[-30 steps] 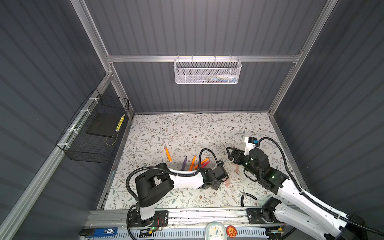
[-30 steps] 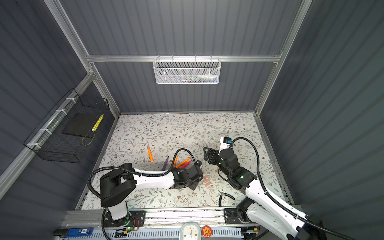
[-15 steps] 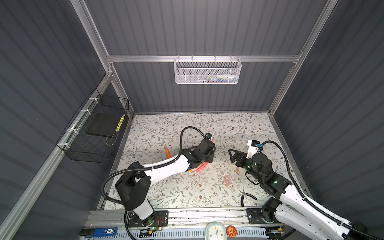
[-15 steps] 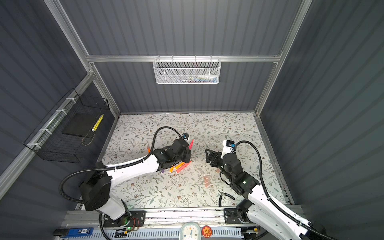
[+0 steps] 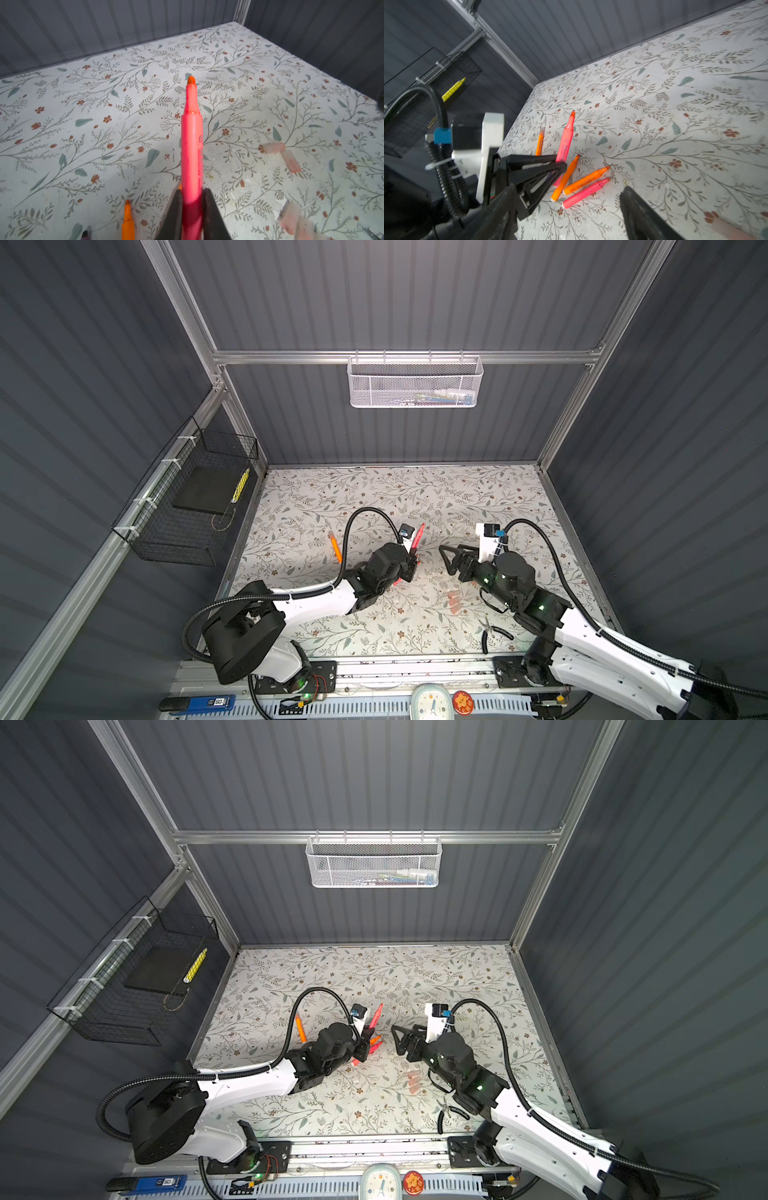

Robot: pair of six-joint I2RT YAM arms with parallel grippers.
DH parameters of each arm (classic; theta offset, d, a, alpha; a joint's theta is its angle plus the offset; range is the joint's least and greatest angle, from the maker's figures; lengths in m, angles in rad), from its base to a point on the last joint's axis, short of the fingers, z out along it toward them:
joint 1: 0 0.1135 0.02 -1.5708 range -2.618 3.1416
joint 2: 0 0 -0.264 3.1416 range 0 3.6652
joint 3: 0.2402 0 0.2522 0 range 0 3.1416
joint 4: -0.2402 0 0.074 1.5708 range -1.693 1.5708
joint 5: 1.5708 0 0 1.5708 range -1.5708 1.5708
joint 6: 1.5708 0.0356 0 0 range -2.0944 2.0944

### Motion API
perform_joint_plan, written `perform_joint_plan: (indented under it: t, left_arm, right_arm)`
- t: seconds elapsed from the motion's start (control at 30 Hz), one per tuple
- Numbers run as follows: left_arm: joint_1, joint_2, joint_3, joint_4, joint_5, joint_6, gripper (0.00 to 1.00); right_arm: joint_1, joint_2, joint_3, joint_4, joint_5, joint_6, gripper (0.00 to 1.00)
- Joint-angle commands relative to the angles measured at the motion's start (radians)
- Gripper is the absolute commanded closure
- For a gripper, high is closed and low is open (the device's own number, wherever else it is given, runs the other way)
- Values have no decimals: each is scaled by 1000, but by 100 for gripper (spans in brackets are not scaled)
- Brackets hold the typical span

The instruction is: Insert the pens into the pen caps

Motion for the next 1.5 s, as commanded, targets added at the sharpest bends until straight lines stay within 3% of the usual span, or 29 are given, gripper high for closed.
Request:
perform_joint_plan:
  t: [0.0, 0.4, 1.0, 1.47]
  left_arm:
    - [-1, -6, -1, 71, 57, 3, 100]
    - [-1, 5, -5, 96, 156, -2, 100]
    - [-23, 38, 5, 143, 346, 27, 100]
    - [-87, 58, 38, 113, 370, 90, 100]
  right_arm:
    - [11, 27, 10, 48, 18, -19, 16]
    - [11, 209, 56, 68, -32, 49, 23]
    - [-49, 168, 20, 109, -27, 92, 32]
    - [-79, 147, 22, 68, -23, 104, 46]
